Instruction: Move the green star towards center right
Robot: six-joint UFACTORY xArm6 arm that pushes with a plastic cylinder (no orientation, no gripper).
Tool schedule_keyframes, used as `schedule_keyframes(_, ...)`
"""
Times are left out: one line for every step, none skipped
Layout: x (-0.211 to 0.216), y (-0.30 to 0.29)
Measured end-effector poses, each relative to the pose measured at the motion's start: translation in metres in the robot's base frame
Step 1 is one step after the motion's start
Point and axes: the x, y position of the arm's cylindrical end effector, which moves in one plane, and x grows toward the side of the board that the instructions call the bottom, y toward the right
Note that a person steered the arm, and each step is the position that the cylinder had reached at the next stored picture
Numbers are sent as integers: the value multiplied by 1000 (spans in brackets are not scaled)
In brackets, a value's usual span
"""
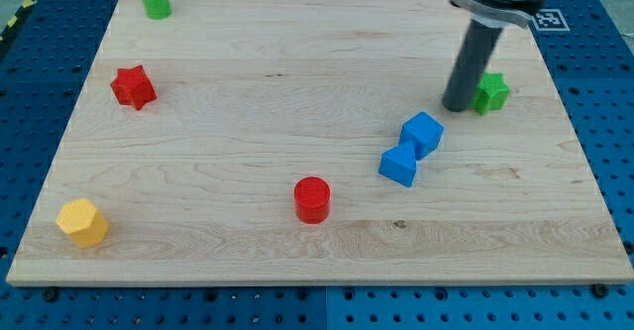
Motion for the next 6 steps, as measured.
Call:
schedule_keyframes(-6,-6)
schedule_keyframes(-6,18)
schedule_keyframes(-6,47)
schedule_keyframes(-6,68)
schedule_keyframes(-6,43)
schedule_keyframes(-1,-10)
